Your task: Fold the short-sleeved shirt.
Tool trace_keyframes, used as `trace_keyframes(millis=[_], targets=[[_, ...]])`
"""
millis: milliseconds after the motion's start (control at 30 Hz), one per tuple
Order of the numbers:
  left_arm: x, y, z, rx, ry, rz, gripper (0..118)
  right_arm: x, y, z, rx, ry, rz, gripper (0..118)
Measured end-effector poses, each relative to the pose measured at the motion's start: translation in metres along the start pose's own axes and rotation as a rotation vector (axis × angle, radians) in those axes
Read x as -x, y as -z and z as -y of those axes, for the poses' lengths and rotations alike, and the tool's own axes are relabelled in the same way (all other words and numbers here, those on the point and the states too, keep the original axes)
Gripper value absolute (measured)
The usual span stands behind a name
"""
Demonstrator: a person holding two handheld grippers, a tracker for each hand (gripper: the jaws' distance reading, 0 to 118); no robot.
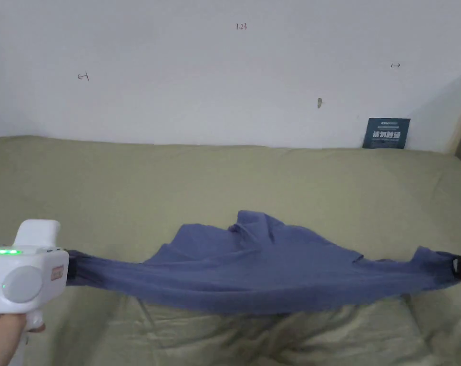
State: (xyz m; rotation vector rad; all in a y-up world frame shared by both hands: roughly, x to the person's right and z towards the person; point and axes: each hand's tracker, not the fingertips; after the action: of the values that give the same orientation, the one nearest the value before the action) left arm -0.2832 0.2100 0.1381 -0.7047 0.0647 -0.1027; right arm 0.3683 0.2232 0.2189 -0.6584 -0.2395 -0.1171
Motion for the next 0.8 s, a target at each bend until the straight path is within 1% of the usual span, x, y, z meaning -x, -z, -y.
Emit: trace_keyframes(millis=[67,100,167,200,267,300,400,433,500,600,633,667,700,733,767,800], targets=[[0.009,-0.023,0.030,0.000,-0.038,0.036,0,-0.005,-0.014,0.018,0.010,0.004,-0.006,0],[0.012,-0.032,0.041,0.008,-0.035,0.035,0,-0.009,-0.024,0.029,0.009,0.014,-0.010,0],[0.020,-0.052,0.068,0.014,-0.068,0.047,0,-0.019,-0.070,0.072,0.017,0.028,-0.014,0],[0.026,-0.054,0.079,0.030,-0.073,0.055,0,-0.022,-0.080,0.084,0.018,0.039,-0.010,0],[0.033,-0.061,0.103,0.053,-0.101,0.089,0,-0.025,-0.098,0.110,0.040,0.031,0.002,0],[0.035,-0.061,0.112,0.088,-0.106,0.102,0,-0.027,-0.101,0.121,0.048,0.032,0.003,0],[0.034,-0.052,0.137,0.154,-0.091,0.120,0,-0.033,-0.094,0.153,0.125,0.069,-0.003,0],[0.034,-0.047,0.144,0.174,-0.091,0.126,0,-0.033,-0.089,0.164,0.140,0.080,0.018,0],[0.040,-0.032,0.154,0.205,-0.096,0.127,0,-0.033,-0.083,0.173,0.152,0.082,0.012,0],[0.044,-0.030,0.157,0.214,-0.125,0.143,0,-0.022,-0.082,0.174,0.161,0.091,0.022,0],[0.045,-0.031,0.157,0.210,-0.136,0.148,1,-0.019,-0.083,0.174,0.160,0.084,0.027,1],[0.047,-0.032,0.156,0.202,-0.146,0.149,4,-0.016,-0.086,0.172,0.146,0.076,0.026,4],[0.048,-0.033,0.155,0.200,-0.151,0.157,20,-0.013,-0.087,0.172,0.137,0.076,0.031,19],[0.045,-0.037,0.155,0.202,-0.148,0.156,68,-0.009,-0.089,0.172,0.134,0.080,0.040,69],[0.044,-0.039,0.155,0.194,-0.148,0.111,104,-0.007,-0.090,0.172,0.140,0.091,0.035,107],[0.045,-0.045,0.156,0.167,-0.151,0.078,113,-0.008,-0.097,0.172,0.126,0.091,0.015,117]])
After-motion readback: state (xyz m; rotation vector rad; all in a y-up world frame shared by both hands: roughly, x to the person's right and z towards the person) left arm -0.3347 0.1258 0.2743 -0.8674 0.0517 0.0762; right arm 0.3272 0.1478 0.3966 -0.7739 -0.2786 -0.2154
